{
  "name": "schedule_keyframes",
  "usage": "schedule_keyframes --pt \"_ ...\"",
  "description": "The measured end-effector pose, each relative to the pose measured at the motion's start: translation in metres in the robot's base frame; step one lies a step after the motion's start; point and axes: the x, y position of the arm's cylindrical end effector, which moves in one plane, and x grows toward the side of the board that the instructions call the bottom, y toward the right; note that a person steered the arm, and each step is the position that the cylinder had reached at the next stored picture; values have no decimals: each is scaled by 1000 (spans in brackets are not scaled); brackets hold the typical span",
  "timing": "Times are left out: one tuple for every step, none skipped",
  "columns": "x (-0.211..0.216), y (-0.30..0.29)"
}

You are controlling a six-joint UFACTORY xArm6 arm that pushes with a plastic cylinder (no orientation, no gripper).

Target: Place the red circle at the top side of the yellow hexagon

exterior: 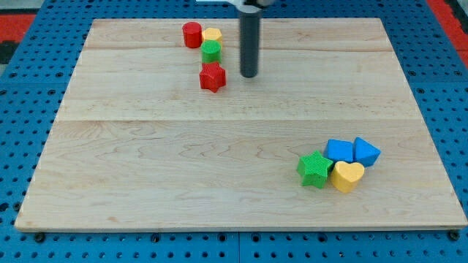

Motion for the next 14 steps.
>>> schedule_keyframes --pt "50 27" --pt "69 -46" --pt "59 -172" --pt "-14 -198" --pt "-69 -182" --pt "-78 -139" --pt "-106 -144" --pt "-117 -160" --pt "-134 -148" --pt "-137 -117" --pt "-137 -131" --pt "-114 -185" --pt "-91 -202" --pt "-25 -210"
